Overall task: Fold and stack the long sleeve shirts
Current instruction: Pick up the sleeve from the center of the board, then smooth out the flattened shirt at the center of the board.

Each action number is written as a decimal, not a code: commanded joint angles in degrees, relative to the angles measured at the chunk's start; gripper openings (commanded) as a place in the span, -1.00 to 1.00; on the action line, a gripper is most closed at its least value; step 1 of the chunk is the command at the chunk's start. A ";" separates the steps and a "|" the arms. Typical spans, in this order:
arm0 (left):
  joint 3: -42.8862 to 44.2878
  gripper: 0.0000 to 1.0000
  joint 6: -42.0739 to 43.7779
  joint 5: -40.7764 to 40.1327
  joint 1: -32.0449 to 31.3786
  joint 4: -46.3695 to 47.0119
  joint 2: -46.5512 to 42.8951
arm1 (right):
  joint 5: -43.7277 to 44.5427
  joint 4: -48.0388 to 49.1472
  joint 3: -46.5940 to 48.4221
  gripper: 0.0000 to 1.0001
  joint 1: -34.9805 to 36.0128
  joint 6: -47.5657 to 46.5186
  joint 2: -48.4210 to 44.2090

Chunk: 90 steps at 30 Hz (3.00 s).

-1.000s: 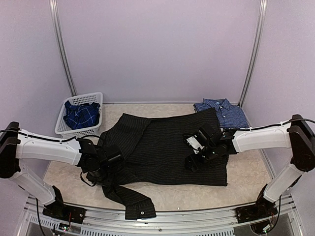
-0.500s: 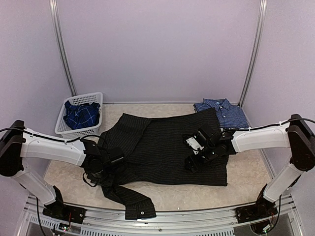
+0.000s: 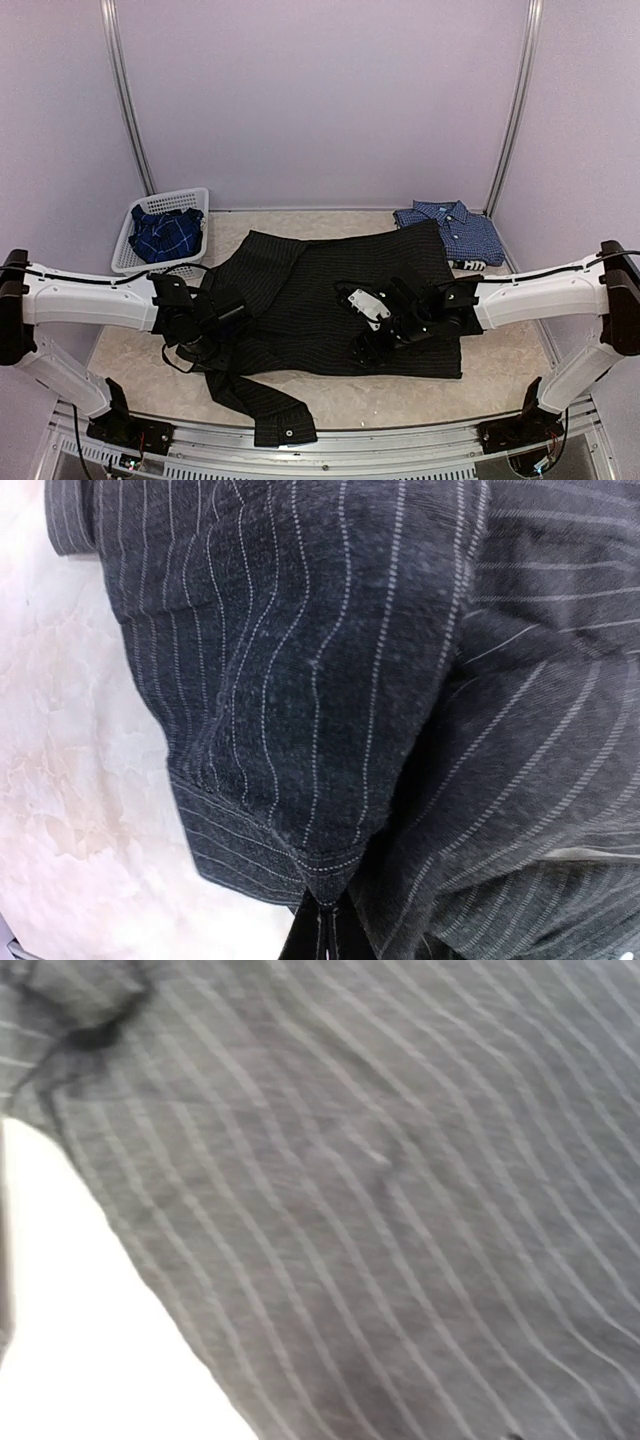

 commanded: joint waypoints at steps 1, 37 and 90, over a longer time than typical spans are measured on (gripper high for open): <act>2.13 -1.00 1.14 0.00 1.23 -1.97 -4.01 | -1.51 3.66 2.07 0.45 2.79 -1.28 2.57; 22.98 -1.00 21.51 7.62 28.38 8.04 -10.22 | -28.63 -1.09 43.29 0.38 15.02 -18.85 43.87; 43.13 -1.00 27.82 14.44 38.60 12.60 7.61 | 9.66 -14.19 76.38 -0.22 11.58 -8.84 59.44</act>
